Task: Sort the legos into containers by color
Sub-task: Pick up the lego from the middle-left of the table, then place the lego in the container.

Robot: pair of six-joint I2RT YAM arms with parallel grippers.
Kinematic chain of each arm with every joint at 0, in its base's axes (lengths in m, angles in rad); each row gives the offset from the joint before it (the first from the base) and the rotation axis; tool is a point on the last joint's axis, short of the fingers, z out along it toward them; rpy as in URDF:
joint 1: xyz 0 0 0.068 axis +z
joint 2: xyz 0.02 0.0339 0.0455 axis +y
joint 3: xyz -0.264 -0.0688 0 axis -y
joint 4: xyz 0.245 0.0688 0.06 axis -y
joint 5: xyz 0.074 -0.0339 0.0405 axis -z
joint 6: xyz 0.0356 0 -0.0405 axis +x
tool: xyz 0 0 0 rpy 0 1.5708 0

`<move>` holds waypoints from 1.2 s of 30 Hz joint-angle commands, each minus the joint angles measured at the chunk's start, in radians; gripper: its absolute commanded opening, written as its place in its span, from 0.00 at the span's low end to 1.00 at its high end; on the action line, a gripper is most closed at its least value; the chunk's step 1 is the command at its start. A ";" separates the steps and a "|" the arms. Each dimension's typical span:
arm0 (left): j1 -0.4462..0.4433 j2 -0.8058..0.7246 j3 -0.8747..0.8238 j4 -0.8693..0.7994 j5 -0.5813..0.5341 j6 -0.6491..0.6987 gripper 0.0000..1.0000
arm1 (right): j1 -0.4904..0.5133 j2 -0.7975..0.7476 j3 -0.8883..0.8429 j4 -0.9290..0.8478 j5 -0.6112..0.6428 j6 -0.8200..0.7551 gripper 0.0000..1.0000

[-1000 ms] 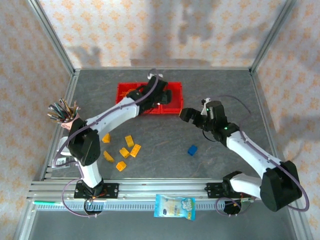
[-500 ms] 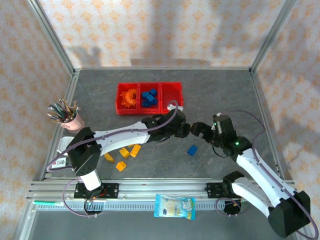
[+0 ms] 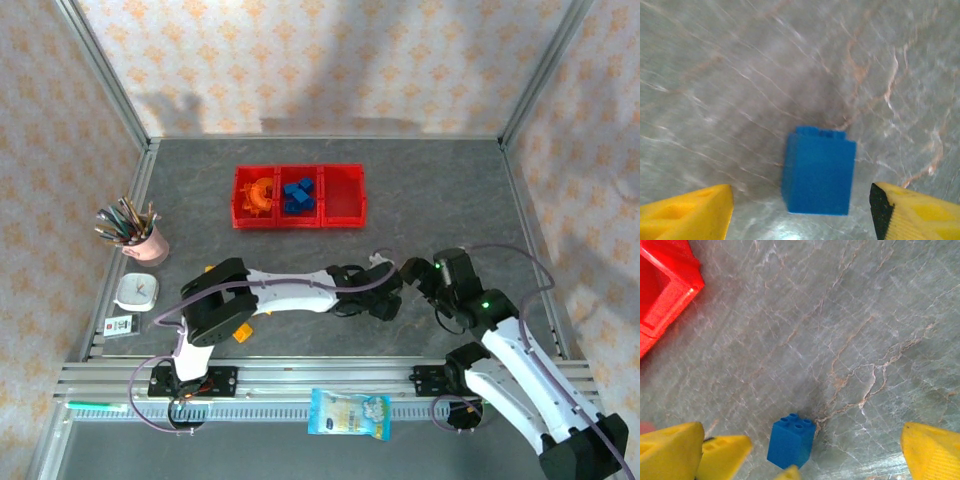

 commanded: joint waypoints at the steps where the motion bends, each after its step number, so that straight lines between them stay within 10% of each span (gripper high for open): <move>1: -0.003 0.026 0.046 0.013 0.013 0.035 0.72 | -0.004 -0.019 0.000 -0.031 0.059 0.039 1.00; 24: 0.025 -0.036 0.009 -0.027 -0.066 0.046 0.26 | -0.004 -0.041 0.034 0.044 0.002 -0.048 1.00; 36: 0.296 -0.284 -0.024 -0.083 -0.223 0.103 0.24 | -0.003 0.102 0.154 0.353 -0.239 -0.256 1.00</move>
